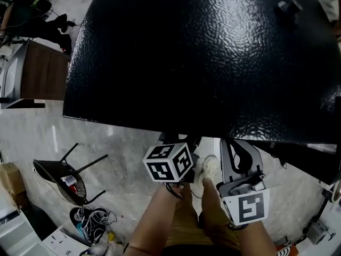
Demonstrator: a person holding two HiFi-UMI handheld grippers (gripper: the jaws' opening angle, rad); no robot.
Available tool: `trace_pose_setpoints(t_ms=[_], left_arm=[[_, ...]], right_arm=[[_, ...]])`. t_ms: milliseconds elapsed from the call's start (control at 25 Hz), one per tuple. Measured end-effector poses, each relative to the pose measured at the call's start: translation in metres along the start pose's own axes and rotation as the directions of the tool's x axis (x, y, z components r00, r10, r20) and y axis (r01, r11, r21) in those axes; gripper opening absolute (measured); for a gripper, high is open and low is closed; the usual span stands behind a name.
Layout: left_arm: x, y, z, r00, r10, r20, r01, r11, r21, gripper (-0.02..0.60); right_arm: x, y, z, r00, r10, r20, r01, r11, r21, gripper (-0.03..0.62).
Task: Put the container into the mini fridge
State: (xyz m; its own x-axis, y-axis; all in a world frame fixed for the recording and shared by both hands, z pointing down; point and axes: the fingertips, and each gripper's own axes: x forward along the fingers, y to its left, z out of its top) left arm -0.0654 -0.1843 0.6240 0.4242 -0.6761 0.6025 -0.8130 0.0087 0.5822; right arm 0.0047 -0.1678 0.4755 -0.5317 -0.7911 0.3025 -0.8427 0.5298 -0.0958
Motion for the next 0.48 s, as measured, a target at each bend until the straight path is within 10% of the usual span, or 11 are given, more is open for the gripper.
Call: trace_pose_setpoints(t_ms=[480], left_arm=[[-0.017, 0.024, 0.008, 0.995, 0.084, 0.053, -0.085, 0.996, 0.033, 0.331]], right_arm=[[0.005, 0.021, -0.006, 0.999, 0.035, -0.01, -0.035, 0.999, -0.015, 0.036]])
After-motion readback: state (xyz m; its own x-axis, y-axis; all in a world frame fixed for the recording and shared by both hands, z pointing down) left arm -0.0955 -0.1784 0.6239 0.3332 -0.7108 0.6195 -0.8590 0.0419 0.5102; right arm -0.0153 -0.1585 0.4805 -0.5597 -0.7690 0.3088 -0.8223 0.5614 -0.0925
